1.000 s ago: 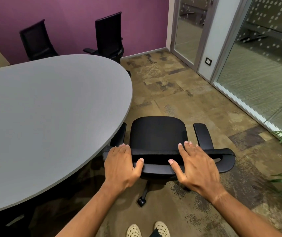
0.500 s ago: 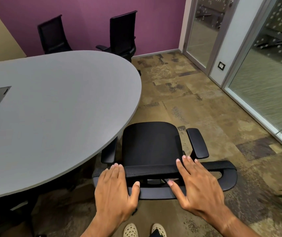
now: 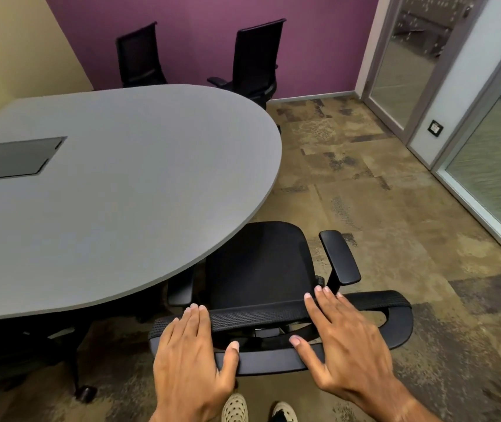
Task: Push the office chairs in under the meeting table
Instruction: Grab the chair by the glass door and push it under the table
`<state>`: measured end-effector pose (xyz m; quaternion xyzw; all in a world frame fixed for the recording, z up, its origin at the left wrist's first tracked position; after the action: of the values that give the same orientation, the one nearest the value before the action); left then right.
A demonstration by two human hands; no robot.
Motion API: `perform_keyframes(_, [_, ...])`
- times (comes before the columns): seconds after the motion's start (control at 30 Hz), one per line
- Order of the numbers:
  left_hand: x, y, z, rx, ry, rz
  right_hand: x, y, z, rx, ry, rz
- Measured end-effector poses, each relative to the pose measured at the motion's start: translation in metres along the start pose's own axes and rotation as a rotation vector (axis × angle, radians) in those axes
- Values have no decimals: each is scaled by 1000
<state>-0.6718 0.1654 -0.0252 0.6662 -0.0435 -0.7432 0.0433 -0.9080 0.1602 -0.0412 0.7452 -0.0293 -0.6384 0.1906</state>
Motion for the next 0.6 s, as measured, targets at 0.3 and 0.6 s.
perform_keyframes(0.3, [-1,-1,-28,-121,-5,18,10,26,-24,-99,49,0])
perform_keyframes(0.6, [-2,6,-48,-182,-27,72,23,55,-41,-194,89,-3])
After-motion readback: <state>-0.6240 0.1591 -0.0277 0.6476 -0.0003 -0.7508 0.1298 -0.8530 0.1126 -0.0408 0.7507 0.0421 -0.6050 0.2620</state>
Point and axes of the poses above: each hand's wrist, its own y-axis towards the middle knuckle, its own x-axis out of the palm, z = x × y, the point moved 4 cm from there along y, towards the middle knuckle, and after that the axes turned 12 degrees about z, right-handed, at the moved point
